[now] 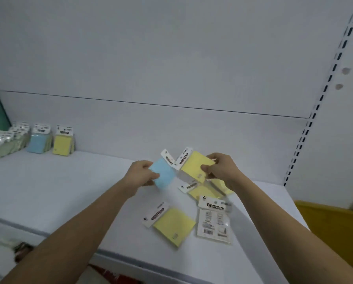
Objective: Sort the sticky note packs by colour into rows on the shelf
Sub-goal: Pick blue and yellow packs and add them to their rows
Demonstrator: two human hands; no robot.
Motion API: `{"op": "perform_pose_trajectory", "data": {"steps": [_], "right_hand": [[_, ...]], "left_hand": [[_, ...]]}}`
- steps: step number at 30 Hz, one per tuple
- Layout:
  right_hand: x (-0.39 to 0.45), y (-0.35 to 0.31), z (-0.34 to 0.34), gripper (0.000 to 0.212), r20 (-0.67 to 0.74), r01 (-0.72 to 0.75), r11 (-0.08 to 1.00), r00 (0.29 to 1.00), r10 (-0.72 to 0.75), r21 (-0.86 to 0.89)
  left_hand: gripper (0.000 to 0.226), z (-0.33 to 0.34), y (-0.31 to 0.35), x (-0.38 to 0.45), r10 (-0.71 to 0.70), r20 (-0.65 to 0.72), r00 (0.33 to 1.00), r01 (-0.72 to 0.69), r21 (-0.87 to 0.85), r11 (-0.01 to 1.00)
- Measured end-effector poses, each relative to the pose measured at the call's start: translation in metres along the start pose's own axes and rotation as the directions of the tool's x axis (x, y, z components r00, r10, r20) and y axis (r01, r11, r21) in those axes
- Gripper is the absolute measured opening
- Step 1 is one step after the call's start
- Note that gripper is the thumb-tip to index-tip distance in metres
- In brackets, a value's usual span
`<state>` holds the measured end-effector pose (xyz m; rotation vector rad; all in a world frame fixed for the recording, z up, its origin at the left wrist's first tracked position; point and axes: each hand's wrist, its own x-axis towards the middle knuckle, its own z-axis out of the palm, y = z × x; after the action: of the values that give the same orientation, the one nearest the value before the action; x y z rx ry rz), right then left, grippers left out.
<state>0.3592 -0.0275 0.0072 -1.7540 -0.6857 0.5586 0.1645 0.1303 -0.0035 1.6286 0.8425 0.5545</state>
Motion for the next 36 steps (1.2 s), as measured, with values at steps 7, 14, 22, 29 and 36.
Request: {"op": "perform_pose_trajectory", "data": {"steps": [7,14,22,29,36], "right_hand": [[-0.004,-0.014,0.048,0.018,0.208,-0.038,0.937,0.977,-0.038,0.346],[-0.039,-0.044,0.136,0.028,0.373,-0.024,0.915,0.917,-0.14,0.403],[-0.074,-0.074,0.264,0.029,0.373,-0.043,0.924,0.921,-0.111,0.381],[-0.082,-0.087,0.368,0.024,0.238,-0.043,0.927,0.97,-0.051,0.372],[-0.072,-0.103,0.428,0.02,0.16,-0.038,0.931,0.987,-0.022,0.363]], "left_hand": [[0.019,-0.052,-0.011,-0.056,-0.037,-0.266,0.963,-0.042,-0.285,0.957],[0.027,-0.128,-0.034,-0.1,-0.059,-0.396,0.917,-0.098,-0.366,0.925],[0.023,-0.241,-0.08,-0.132,-0.091,-0.456,0.886,-0.163,-0.488,0.857],[0.032,-0.355,-0.107,-0.144,-0.12,-0.452,0.884,-0.104,-0.441,0.892],[0.032,-0.429,-0.116,-0.112,-0.112,-0.37,0.922,-0.049,-0.399,0.916]]}}
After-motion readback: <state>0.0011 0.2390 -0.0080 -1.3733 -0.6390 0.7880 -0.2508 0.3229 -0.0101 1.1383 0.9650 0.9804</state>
